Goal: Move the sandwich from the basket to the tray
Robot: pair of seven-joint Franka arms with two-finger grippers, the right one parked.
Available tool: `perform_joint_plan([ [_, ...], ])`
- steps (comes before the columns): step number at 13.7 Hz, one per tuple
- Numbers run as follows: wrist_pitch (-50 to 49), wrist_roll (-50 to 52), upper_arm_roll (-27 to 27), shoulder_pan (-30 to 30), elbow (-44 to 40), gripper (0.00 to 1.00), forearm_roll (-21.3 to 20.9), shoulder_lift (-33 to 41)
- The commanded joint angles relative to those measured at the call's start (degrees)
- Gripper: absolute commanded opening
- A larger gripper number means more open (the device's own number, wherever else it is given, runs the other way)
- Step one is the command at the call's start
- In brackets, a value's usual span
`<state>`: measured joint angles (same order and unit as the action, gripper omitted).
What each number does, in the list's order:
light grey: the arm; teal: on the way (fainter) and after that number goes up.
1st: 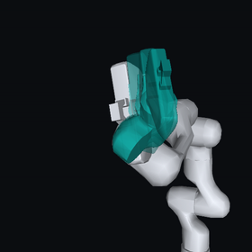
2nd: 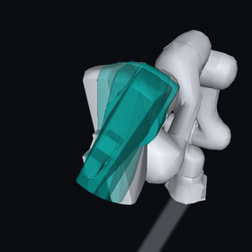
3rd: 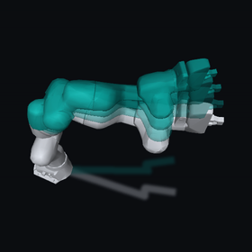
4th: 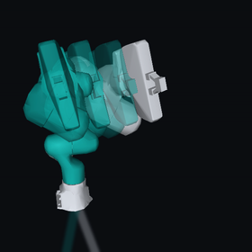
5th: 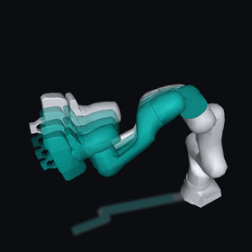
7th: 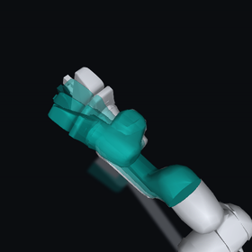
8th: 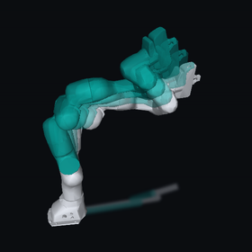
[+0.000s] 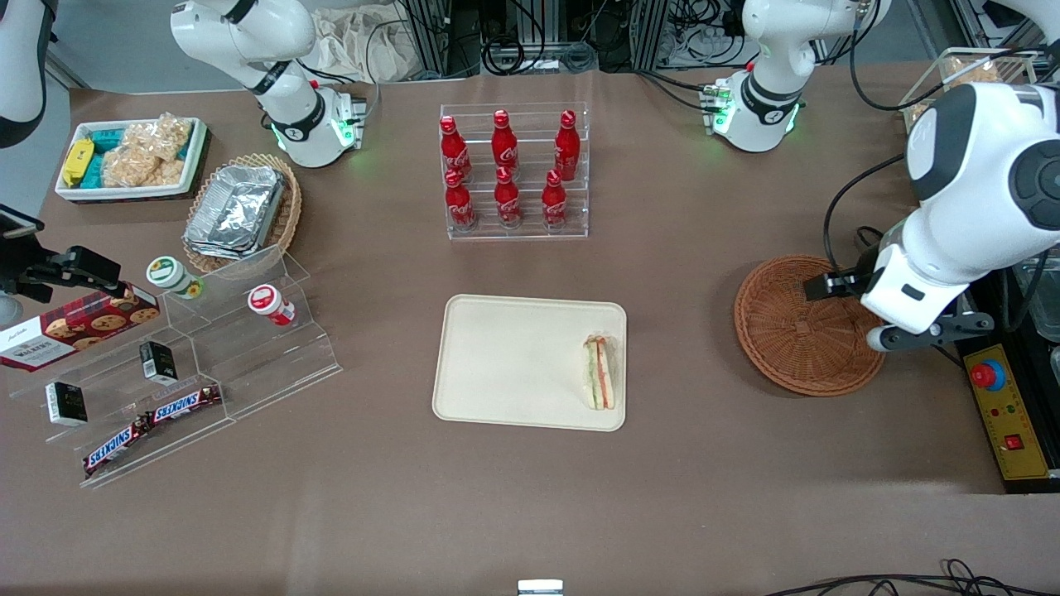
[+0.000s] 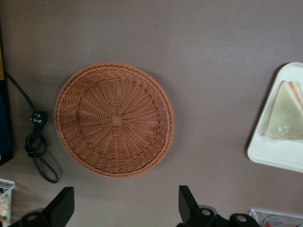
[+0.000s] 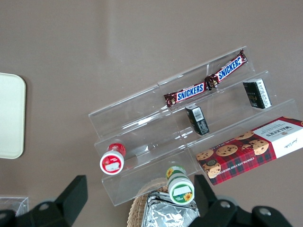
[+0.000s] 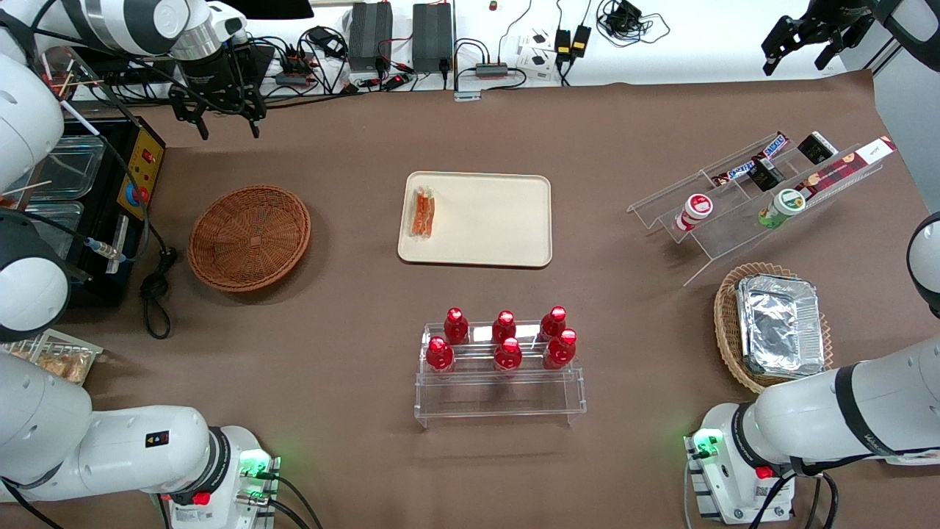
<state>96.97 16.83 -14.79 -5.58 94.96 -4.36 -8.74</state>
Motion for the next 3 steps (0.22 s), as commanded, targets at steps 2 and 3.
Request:
perform_joint_plan([
  [2, -1.6, -2.5, 0.82, -0.22, -3.97, 0.99, 0.33, -1.09],
  [3, -2.48, -2.33, 0.73, -0.05, -5.38, 0.99, 0.15, -2.06],
])
